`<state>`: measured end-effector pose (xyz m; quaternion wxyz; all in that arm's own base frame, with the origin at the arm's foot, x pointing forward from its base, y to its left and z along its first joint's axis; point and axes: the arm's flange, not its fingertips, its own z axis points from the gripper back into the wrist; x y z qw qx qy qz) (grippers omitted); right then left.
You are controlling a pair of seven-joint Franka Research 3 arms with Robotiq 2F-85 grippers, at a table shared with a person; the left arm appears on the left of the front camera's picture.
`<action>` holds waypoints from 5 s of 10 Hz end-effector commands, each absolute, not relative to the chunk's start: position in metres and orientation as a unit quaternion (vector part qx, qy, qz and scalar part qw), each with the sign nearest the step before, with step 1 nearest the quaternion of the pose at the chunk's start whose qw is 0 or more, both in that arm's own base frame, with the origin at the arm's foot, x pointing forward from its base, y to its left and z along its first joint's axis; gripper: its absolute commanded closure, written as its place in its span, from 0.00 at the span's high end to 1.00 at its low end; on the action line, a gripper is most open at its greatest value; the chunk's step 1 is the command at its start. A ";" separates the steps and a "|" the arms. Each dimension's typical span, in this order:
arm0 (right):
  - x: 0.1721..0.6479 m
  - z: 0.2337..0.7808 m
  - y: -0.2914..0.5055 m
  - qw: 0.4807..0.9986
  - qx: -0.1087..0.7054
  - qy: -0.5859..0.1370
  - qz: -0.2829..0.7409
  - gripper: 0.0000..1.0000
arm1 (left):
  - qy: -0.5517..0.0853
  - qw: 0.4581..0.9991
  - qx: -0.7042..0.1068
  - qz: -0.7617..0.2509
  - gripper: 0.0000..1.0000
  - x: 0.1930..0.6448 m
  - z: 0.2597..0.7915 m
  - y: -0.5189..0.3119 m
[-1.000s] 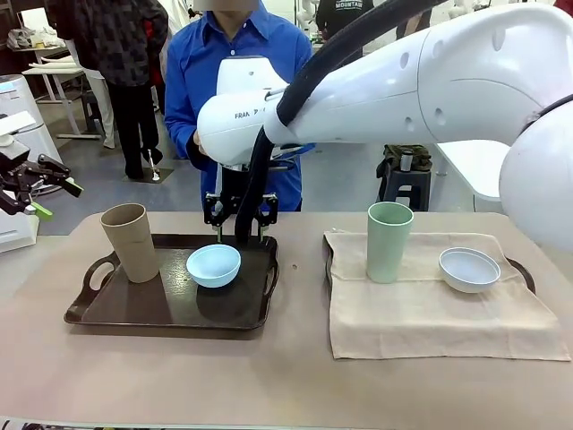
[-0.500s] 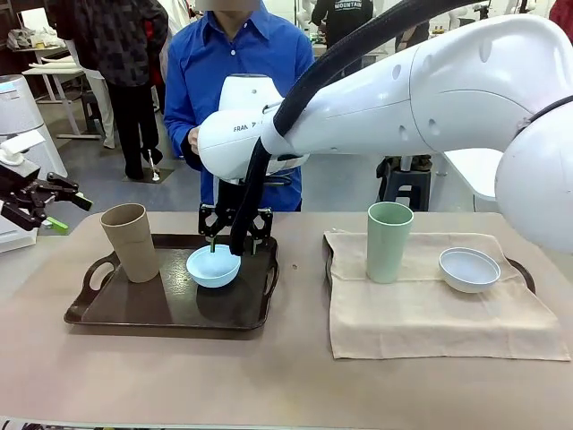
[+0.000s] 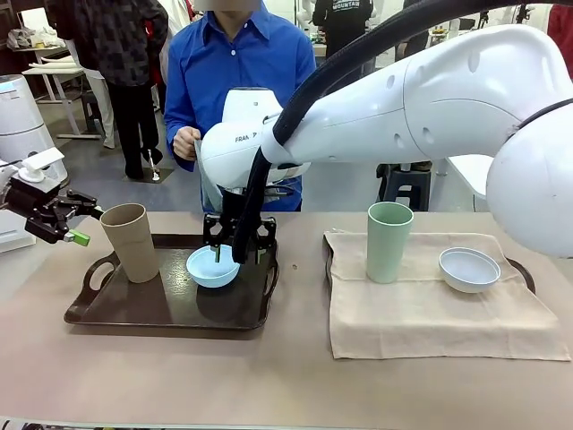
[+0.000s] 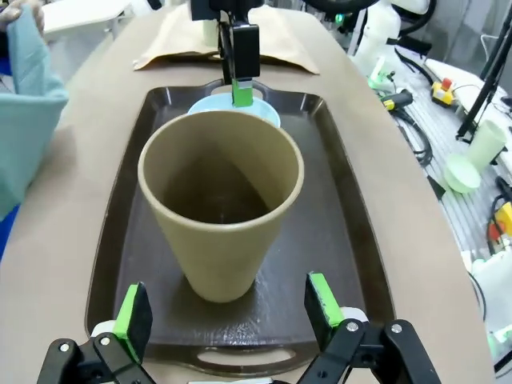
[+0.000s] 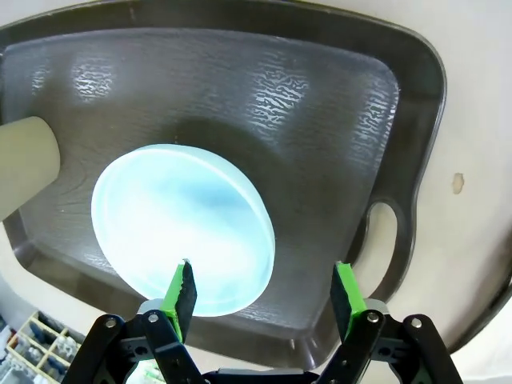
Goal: Set up a tray with a mat and arrange the tableware.
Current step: Pick up the Picnic Bowl and Reusable plastic cup from the Handle tray in front of the human's position and hold them in the air.
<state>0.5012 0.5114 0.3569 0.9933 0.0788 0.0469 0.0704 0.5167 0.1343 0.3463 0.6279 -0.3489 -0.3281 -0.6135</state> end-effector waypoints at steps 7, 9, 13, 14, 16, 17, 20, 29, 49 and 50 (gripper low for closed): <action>0.496 0.331 0.524 0.993 0.064 0.075 0.065 0.87 | -0.332 0.608 -0.358 -0.626 1.00 0.539 0.314 0.107; 0.496 0.331 0.532 0.993 0.065 0.070 0.070 0.87 | -0.324 0.602 -0.368 -0.630 1.00 0.548 0.306 0.098; 0.497 0.337 0.539 0.995 0.052 0.040 0.070 0.87 | -0.305 0.591 -0.381 -0.643 1.00 0.553 0.297 0.079; 0.500 0.337 0.538 0.996 0.051 0.035 0.066 0.87 | -0.301 0.589 -0.381 -0.646 1.00 0.553 0.296 0.076; 0.508 0.334 0.533 0.996 0.053 0.034 0.057 0.87 | -0.293 0.584 -0.385 -0.651 1.00 0.553 0.293 0.067; 0.510 0.333 0.531 0.997 0.054 0.034 0.054 0.87 | -0.293 0.582 -0.387 -0.652 1.00 0.552 0.292 0.063; 0.518 0.333 0.530 0.997 0.058 0.025 0.049 0.87 | -0.293 0.572 -0.391 -0.658 1.00 0.553 0.291 0.057; 0.513 0.337 0.526 0.996 0.055 0.013 0.064 0.00 | -0.284 0.582 -0.392 -0.654 0.27 0.558 0.292 0.056; 0.398 0.528 0.472 0.986 0.078 -0.113 0.094 0.00 | -0.347 0.553 -0.251 -0.715 0.28 0.412 0.515 0.028; 0.403 0.544 0.484 0.988 0.074 -0.097 0.090 0.00 | -0.343 0.544 -0.260 -0.720 0.28 0.422 0.524 0.029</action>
